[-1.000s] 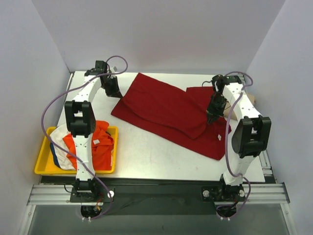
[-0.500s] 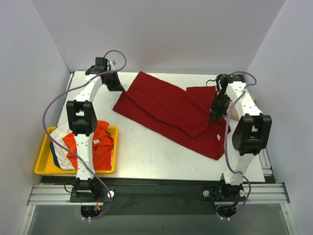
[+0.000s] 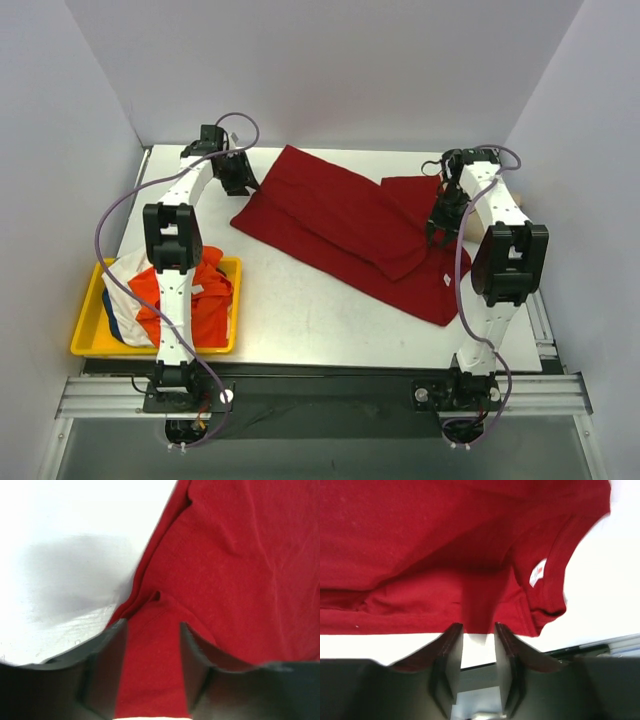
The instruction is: Fold and stack the t-shirts
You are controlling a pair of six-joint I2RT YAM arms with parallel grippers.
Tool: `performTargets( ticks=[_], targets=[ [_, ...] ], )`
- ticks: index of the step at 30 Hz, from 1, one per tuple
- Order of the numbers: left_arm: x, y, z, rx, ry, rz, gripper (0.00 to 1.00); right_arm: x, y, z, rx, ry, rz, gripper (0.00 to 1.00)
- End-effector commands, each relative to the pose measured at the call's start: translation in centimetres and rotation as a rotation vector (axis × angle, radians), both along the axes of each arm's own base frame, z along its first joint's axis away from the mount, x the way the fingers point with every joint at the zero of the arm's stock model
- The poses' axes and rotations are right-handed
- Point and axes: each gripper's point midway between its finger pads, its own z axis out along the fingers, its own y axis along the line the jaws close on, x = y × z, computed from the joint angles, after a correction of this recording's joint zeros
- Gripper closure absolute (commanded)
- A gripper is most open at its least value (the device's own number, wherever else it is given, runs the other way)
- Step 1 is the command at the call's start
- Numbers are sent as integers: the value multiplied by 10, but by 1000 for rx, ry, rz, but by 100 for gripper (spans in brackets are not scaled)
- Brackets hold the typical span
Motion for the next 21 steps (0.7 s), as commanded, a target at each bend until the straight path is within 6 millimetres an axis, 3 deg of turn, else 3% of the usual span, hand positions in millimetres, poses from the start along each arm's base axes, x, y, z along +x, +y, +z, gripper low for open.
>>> performTargets(
  ticks=[1, 3, 6, 7, 8, 10, 11, 14, 15, 17, 18, 21],
  targets=[
    [14, 10, 34, 42, -83, 38, 42, 3, -6, 4, -13, 24, 24, 66],
    [12, 16, 41, 71, -92, 48, 34, 6, -6, 3, -9, 22, 18, 52],
    [1, 12, 48, 77, -93, 38, 31, 9, -6, 8, -3, 4, 9, 44],
    [1, 9, 52, 74, -112, 31, 30, 6, -6, 8, 0, 10, 4, 43],
    [-7, 6, 42, 72, -87, 24, 30, 3, -5, 13, 2, -4, 4, 43],
    [-8, -8, 53, 49, -137, 8, 30, -2, -1, 14, 14, -15, -3, 42],
    [-18, -16, 40, 18, -103, -3, 29, -13, 4, 13, 39, -10, -10, 42],
    [-22, -35, 41, -62, -114, -5, 29, -27, 18, 13, 101, -40, -35, 42],
    [-23, -39, 40, -82, -115, -4, 29, -46, 21, 0, 113, 9, -43, 43],
    [-28, -45, 28, -131, -106, 4, 29, -56, 30, -5, 154, -5, -57, 43],
    [-30, -47, 25, -145, -106, 5, 29, -73, 34, -18, 169, 45, -66, 43],
    [-35, -51, 11, -197, -103, 21, 29, -87, 43, -30, 214, 50, -87, 43]
  ],
)
